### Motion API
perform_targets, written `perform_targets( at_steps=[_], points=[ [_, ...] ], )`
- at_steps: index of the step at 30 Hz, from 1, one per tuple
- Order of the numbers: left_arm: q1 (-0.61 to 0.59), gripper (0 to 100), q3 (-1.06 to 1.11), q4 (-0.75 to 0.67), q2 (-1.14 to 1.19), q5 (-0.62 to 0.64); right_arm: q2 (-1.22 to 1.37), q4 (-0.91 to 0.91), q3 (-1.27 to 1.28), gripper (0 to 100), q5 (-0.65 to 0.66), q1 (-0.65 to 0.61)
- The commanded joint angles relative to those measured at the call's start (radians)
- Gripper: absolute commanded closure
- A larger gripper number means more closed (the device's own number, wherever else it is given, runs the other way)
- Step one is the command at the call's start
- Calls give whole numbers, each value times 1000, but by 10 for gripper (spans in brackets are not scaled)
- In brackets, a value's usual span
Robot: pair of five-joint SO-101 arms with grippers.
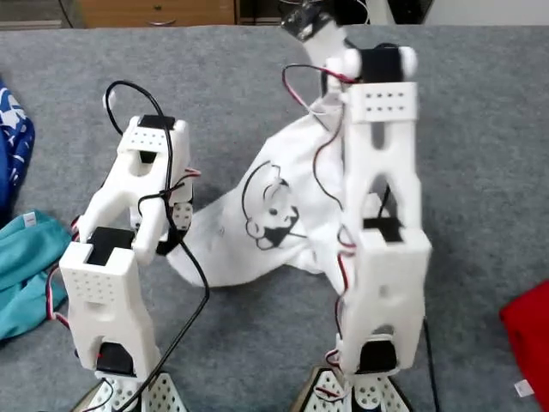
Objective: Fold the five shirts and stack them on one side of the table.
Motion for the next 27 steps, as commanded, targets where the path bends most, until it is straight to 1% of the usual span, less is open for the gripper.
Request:
perform_targets(
  at_steps=[1,6,9,12,16,22,27],
  points=[
    [8,981,-117,15,-1,2,-251,14,206,994,51,5],
    [8,981,-311,14,1,84,-452,8,610,994,118,-54],
    [6,981,-431,14,1,137,-582,-14,825,994,153,-119],
    [2,981,-502,14,1,164,-746,-34,1020,994,189,-189],
    [3,981,-514,14,1,163,-960,-46,1260,994,255,-220],
    [6,981,-512,14,1,163,-1242,-46,1646,994,425,-219],
    [6,981,-512,14,1,160,-1426,-48,1877,991,557,-219]
  ],
)
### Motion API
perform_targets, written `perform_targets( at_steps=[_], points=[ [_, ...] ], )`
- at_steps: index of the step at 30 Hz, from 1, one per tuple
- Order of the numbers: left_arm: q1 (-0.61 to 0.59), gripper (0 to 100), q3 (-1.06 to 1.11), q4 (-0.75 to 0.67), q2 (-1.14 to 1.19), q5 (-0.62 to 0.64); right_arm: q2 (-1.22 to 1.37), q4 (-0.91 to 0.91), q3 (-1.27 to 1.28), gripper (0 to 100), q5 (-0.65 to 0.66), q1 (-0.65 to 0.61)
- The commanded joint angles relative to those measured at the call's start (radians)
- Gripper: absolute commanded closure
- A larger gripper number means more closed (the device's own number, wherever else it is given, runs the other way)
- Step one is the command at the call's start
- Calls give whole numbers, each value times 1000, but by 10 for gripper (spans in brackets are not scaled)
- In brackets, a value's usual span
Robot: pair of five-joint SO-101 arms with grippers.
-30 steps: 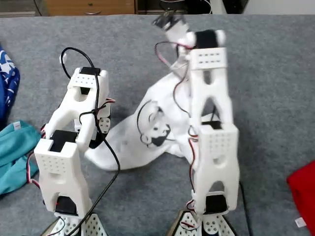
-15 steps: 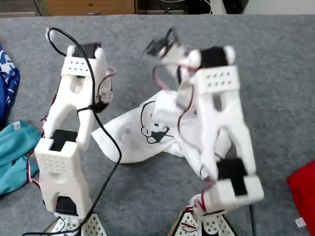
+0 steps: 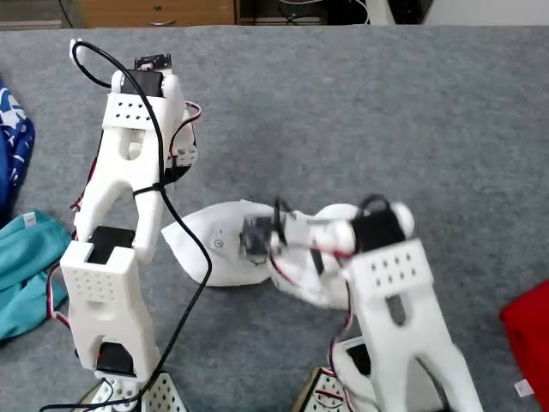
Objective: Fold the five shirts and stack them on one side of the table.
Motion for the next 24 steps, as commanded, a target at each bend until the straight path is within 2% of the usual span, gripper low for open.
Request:
perform_targets(
  at_steps=[1,5,11,15,19,24],
  points=[
    [6,981,-40,14,-7,6,-127,-8,136,990,91,-13],
    [18,980,-3,14,-7,3,-176,2,171,963,143,27],
    [55,980,29,14,-7,2,-185,52,82,729,232,127],
    [106,979,26,14,-7,2,-185,52,-71,651,256,229],
    [173,979,18,14,-7,2,-177,48,-275,652,292,398],
    [315,979,-9,14,-7,9,-166,-55,-371,652,354,716]
  ],
)
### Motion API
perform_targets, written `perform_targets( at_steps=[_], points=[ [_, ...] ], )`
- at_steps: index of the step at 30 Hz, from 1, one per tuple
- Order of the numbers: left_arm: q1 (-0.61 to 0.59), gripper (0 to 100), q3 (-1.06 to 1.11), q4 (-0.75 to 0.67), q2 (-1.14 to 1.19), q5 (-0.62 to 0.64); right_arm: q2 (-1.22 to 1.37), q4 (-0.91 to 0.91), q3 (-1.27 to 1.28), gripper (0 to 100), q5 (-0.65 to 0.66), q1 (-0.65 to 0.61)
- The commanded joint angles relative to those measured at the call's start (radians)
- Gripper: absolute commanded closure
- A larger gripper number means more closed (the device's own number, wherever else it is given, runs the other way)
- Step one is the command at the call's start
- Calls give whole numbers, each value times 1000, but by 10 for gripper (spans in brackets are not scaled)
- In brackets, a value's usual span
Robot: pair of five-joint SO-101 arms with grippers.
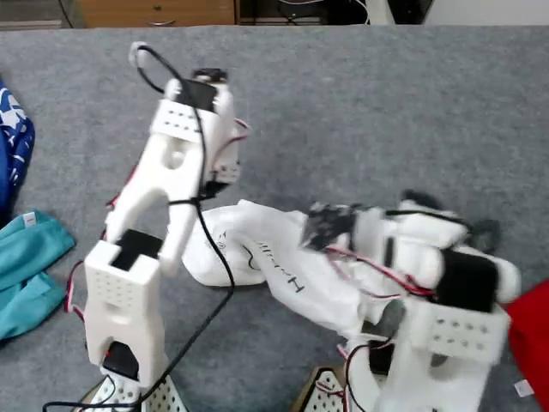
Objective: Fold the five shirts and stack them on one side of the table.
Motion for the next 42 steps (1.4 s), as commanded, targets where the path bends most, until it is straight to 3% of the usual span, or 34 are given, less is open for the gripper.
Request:
perform_targets(
  at_steps=[1,11,19,30,42],
  points=[
    [120,979,-49,14,-10,9,19,-80,-53,652,52,248],
    [364,978,-189,-41,159,9,381,-253,4,652,77,773],
    [503,978,-397,-38,381,3,661,-333,-51,652,21,1049],
    [466,980,-546,-12,593,3,946,-293,-318,652,-146,1095],
    [175,980,-548,17,599,2,966,-244,-398,652,-199,1055]
  ],
)
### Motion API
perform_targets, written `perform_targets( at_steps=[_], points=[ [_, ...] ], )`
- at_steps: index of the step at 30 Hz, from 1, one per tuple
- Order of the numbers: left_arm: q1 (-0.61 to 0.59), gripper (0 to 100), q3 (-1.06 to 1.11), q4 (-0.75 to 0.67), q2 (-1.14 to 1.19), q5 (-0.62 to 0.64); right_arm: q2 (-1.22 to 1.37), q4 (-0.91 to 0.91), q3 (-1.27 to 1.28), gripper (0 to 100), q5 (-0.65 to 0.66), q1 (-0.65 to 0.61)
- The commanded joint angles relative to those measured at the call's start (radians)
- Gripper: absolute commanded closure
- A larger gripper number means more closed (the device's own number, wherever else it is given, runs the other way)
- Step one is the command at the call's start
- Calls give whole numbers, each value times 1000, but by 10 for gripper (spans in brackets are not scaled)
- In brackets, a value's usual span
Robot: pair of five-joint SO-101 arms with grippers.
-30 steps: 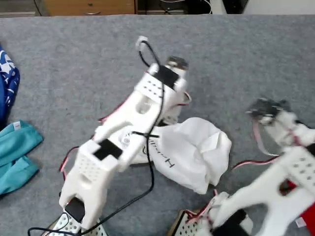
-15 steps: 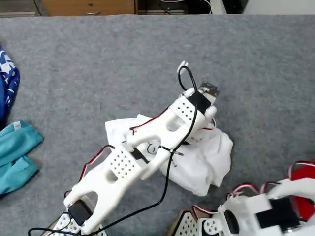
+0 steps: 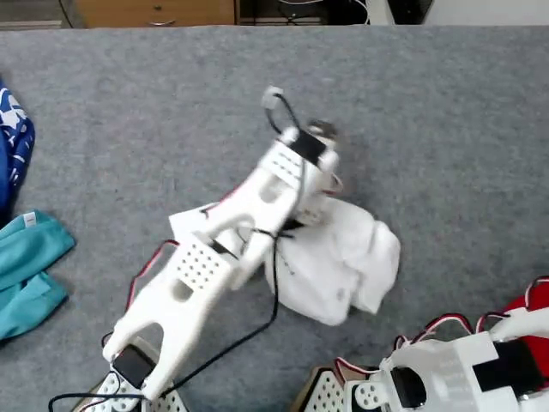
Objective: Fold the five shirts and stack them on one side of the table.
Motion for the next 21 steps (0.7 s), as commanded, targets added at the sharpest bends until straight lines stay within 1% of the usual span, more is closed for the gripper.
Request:
perform_targets(
  at_steps=[1,9,14,17,21],
  points=[
    [-124,980,-3,11,-1,-3,2,8,-53,652,-29,-35],
    [-307,981,-3,12,-2,-87,1,14,-54,652,-55,-84],
    [-396,981,34,12,-74,-124,1,61,-85,652,-57,-128],
    [-385,980,103,12,-182,-124,1,64,-85,652,-66,-156],
    [-253,966,227,12,-389,-127,1,64,-84,652,-101,-189]
  ],
)
